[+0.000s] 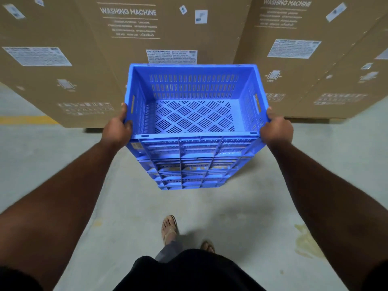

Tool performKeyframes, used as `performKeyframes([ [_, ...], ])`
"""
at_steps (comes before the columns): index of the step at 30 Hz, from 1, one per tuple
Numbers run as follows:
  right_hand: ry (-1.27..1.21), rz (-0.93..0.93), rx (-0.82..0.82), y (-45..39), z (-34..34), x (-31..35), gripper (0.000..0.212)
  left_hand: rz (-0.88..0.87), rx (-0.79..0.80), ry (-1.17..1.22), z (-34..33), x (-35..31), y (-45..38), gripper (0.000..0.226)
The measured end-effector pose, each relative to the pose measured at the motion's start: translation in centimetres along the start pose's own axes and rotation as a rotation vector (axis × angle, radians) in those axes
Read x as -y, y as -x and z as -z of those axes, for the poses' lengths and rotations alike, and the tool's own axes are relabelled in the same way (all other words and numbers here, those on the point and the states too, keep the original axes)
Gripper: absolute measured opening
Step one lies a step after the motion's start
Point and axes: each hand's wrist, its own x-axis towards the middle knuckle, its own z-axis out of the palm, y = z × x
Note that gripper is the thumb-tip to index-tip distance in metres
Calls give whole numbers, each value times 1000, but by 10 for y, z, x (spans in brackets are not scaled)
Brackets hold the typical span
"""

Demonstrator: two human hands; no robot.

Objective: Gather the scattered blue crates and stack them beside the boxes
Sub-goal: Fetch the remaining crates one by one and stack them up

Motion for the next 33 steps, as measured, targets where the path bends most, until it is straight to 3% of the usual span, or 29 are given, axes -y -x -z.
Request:
performKeyframes([
  [9, 20, 40, -26, 1, -5, -12, 68, -38, -5, -24, -3, 6, 10, 64],
  [14, 109, 33, 41, 2, -2, -8, 59, -41, 69, 3, 1, 6, 4, 63],
  [17, 206, 258, -157, 16, -12, -8, 53, -257, 16, -23, 1, 10, 13, 68],
  [21, 143, 504, -130, 40, -41, -16, 59, -497, 134, -188, -5, 20, 31, 76],
  [25, 78, 435, -162, 39, -53, -10, 55, -539, 138, -274, -7, 27, 25, 83],
  [29, 78, 392, -134, 40, -52, -6, 57, -512, 113, -276, -7, 19, 27, 73],
  [33, 106, 348, 23, 40, -38, -3, 62, -469, 120, -217, -1, 9, 35, 66],
])
